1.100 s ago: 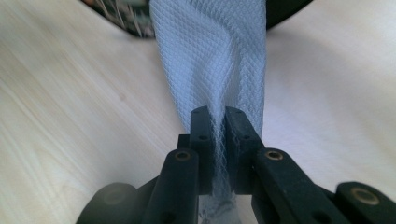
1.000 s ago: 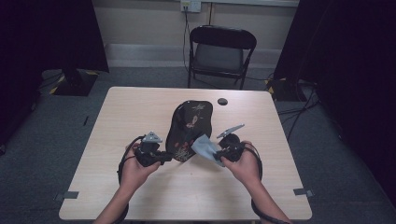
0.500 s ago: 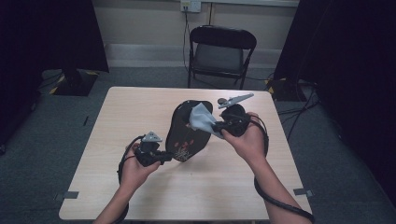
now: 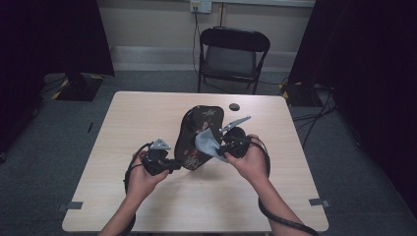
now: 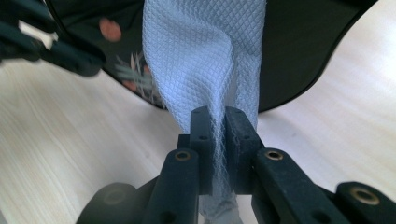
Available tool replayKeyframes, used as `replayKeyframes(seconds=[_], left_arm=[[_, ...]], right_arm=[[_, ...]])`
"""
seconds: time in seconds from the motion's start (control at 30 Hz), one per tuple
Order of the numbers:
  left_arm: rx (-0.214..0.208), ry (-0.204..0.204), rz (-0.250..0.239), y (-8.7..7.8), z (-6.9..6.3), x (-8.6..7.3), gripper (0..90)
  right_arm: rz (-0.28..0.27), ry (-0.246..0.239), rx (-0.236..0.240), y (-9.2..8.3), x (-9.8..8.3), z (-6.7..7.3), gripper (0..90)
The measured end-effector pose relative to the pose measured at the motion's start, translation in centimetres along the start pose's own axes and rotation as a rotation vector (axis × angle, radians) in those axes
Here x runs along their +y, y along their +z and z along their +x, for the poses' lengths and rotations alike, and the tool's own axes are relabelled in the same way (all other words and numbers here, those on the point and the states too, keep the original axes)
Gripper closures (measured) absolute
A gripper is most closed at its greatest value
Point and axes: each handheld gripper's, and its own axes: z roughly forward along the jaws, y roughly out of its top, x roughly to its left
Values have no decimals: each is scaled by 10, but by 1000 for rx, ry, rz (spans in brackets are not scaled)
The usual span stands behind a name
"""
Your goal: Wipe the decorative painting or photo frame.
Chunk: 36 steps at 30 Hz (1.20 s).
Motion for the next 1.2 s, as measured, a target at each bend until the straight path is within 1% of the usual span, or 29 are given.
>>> replayKeyframes(seconds=[0.2, 0.3, 0.33, 0.4, 0.43, 0.47, 0.63, 0.7, 0.73, 0.8, 0.93, 1.0, 1.03, 1.13, 1.17, 1.2], left_arm=[[-1, 1, 2, 0, 0, 0, 787], [0, 0, -1, 0, 0, 0, 787], [0, -1, -1, 0, 0, 0, 787], [0, -1, -1, 0, 0, 0, 787], [1, -1, 0, 0, 0, 0, 787], [-2, 0, 1, 0, 0, 0, 787], [-1, 4, -5, 0, 0, -1, 787], [-2, 4, -6, 0, 0, -1, 787], [-3, 2, -6, 0, 0, -1, 787], [-2, -1, -7, 0, 0, -1, 787], [1, -4, -7, 0, 0, -1, 787], [2, -1, -6, 0, 0, -1, 787], [1, 0, -4, 0, 0, 0, 787], [3, -4, -7, 1, -1, 0, 787], [2, -5, -7, 1, -1, 0, 787], [4, -1, -6, 1, -1, 0, 787]], right_arm=[[50, 21, 21, 26, -22, 1, 829], [85, 31, 29, 40, -33, 2, 829], [107, 40, 35, 49, -41, 2, 829], [113, 40, 35, 52, -44, 2, 829], [127, 43, 38, 57, -50, 2, 829], [127, 43, 38, 57, -50, 2, 829], [158, 46, 41, 66, -63, 3, 829], [160, 47, 43, 66, -64, 3, 829], [151, 55, 44, 62, -65, 2, 828], [146, 53, 44, 60, -65, 1, 828], [105, 47, 23, 37, -55, -4, 829], [77, 39, 2, 19, -45, -7, 829], [64, 34, -4, 12, -42, -9, 829], [11, 32, -28, -16, -25, -14, 829], [-23, 20, -43, -37, -12, -15, 829], [-23, 20, -43, -37, -12, -15, 829]])
